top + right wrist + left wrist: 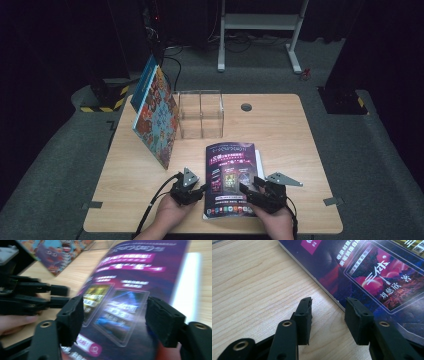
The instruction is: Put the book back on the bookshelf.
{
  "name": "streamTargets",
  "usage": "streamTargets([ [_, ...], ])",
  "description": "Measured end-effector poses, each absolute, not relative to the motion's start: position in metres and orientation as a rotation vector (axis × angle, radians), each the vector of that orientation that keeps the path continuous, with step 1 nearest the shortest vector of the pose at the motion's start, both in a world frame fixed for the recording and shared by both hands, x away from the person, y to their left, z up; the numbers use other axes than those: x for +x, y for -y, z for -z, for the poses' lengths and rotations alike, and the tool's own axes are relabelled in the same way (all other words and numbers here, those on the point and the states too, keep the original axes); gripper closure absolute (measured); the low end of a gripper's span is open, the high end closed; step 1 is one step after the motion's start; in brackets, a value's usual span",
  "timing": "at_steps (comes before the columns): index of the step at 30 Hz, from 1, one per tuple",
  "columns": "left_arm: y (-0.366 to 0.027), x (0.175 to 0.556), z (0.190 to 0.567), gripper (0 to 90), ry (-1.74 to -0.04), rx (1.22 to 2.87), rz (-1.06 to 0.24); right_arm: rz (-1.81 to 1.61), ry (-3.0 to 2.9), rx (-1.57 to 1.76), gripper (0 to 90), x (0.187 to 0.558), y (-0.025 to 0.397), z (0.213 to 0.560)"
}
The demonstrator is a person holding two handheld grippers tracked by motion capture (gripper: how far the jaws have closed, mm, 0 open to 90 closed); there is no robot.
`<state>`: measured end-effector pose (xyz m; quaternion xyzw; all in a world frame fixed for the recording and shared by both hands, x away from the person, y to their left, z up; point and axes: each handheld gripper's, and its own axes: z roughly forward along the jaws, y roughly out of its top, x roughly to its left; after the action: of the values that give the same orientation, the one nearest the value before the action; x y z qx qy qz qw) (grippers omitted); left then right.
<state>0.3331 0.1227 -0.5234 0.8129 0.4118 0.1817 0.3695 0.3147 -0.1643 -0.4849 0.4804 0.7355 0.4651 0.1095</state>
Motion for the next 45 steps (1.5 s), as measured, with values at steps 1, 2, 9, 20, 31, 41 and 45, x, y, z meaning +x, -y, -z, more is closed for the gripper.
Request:
streamTargets([
  [1, -0.123, 0.333, 0.523, 56.8, -1.057, 2.086, -0.466, -1.307, -2.155, 1.389, 30.1, 0.313, 0.161, 0.484],
  [2, -0.123, 0.333, 0.523, 56.0, -1.064, 2.081, -0.46, -1.268, -2.126, 1.398, 30.3, 0.312, 0.161, 0.484],
  [9, -0.135, 0.332, 0.522, 53.3, -1.102, 1.998, -0.434, -1.228, -2.087, 1.478, 27.4, 0.315, 0.174, 0.485],
  [20, -0.145, 0.313, 0.503, 52.0, -1.006, 1.777, -0.433, -1.186, -2.103, 1.498, 26.4, 0.317, 0.171, 0.49],
  [31, -0.112, 0.305, 0.517, 44.6, -0.901, 1.923, -0.359, -1.224, -2.097, 1.493, 27.7, 0.317, 0.166, 0.492],
  [41, -0.098, 0.302, 0.522, 52.9, -0.996, 1.829, -0.388, -1.252, -2.101, 1.521, 28.5, 0.317, 0.165, 0.49],
  [45, -0.108, 0.306, 0.519, 52.6, -0.911, 2.007, -0.425, -1.237, -2.103, 1.529, 28.2, 0.318, 0.166, 0.49],
])
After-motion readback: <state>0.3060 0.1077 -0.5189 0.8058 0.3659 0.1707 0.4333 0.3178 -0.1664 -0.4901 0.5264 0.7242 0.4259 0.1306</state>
